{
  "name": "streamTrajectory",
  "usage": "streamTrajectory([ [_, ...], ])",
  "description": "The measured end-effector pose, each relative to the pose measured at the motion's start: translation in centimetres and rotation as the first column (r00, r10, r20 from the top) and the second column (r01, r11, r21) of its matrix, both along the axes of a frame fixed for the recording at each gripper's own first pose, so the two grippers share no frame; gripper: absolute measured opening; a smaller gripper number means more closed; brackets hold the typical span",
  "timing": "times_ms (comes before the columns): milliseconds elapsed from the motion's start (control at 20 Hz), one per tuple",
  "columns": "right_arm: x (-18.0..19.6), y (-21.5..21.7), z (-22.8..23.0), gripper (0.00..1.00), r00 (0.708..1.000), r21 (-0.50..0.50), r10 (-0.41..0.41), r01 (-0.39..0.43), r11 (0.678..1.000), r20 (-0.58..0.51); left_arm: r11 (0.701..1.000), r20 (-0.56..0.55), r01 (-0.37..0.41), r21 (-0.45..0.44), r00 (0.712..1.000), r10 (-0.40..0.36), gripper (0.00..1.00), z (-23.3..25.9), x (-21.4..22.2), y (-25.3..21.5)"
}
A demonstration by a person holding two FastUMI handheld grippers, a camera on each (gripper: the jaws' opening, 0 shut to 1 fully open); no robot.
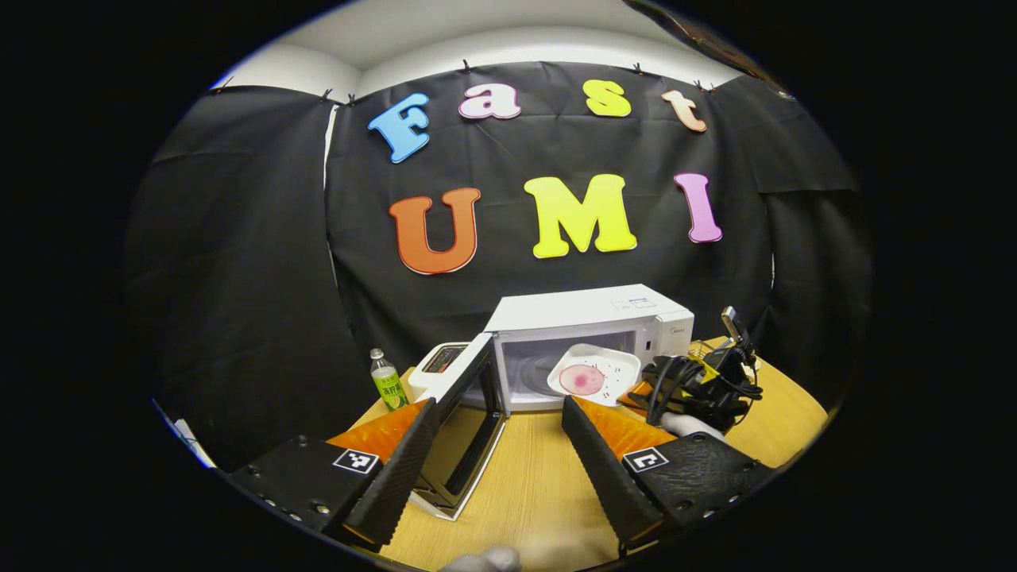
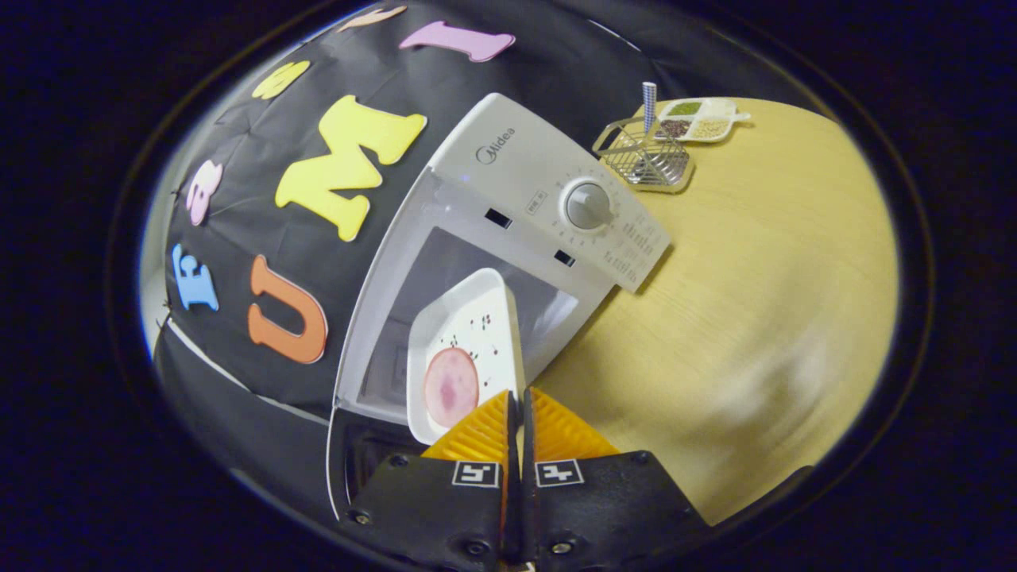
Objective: Open the microwave oven with the left hand, put the food in, and close the microwave oven.
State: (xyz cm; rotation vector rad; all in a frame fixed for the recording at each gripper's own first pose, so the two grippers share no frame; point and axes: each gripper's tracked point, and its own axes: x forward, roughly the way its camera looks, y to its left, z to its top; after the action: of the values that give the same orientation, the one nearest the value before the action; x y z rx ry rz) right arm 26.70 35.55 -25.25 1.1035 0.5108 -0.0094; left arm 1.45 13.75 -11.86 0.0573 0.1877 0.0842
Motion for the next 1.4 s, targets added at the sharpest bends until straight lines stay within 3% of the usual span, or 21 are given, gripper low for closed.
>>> streamTrajectory([
  [200, 2.3, 1.7, -1.0, 0.03, 0.995, 0.006, -0.098, 0.098, 0.995, -0.014, 1.0, -0.012, -0.019, -0.001, 1.0, 0.019, 0.95, -1.4, 0.3, 1.4],
  [500, 6.9, 4.9, -2.2, 0.03, 0.99, 0.035, -0.135, 0.137, 0.99, -0.04, 0.999, -0.013, -0.038, 0.01, 0.999, 0.038, 0.96, -2.2, 1.0, 2.6],
  [750, 11.3, 4.7, -3.5, 0.0, 0.981, 0.015, -0.189, 0.19, 0.982, -0.049, 0.999, -0.021, -0.05, -0.003, 0.999, 0.05, 0.96, -2.7, 1.7, 3.4],
  [850, 12.8, 4.5, -3.9, 0.04, 0.977, 0.002, -0.207, 0.208, 0.978, -0.051, 0.998, -0.033, -0.058, -0.011, 0.998, 0.058, 0.95, -3.3, 2.1, 3.7],
  [1000, 13.8, 4.6, -3.9, 0.04, 0.976, -0.038, -0.214, 0.213, 0.976, -0.033, 0.997, -0.045, -0.072, -0.024, 0.996, 0.071, 0.96, -3.7, 2.2, 4.1],
  [1250, 13.8, 4.5, -3.7, 0.11, 0.974, 0.013, -0.226, 0.226, 0.974, -0.008, 0.997, -0.043, -0.073, -0.014, 0.996, 0.072, 0.96, -3.5, 1.9, 4.3],
  [1300, 13.6, 4.4, -3.3, 0.11, 0.972, 0.029, -0.234, 0.233, 0.972, 0.009, 0.997, -0.04, -0.071, -0.01, 0.997, 0.07, 0.96, -3.3, 1.9, 4.4],
  [1350, 13.8, 3.9, -2.7, 0.04, 0.97, 0.044, -0.24, 0.239, 0.97, 0.03, 0.997, -0.04, -0.071, -0.006, 0.997, 0.07, 0.96, -3.5, 1.7, 4.3],
  [1400, 13.5, 3.8, -2.1, 0.3, 0.972, 0.035, -0.228, 0.226, 0.973, 0.058, 0.997, -0.039, -0.072, -0.004, 0.997, 0.072, 0.96, -3.4, 1.6, 4.3],
])
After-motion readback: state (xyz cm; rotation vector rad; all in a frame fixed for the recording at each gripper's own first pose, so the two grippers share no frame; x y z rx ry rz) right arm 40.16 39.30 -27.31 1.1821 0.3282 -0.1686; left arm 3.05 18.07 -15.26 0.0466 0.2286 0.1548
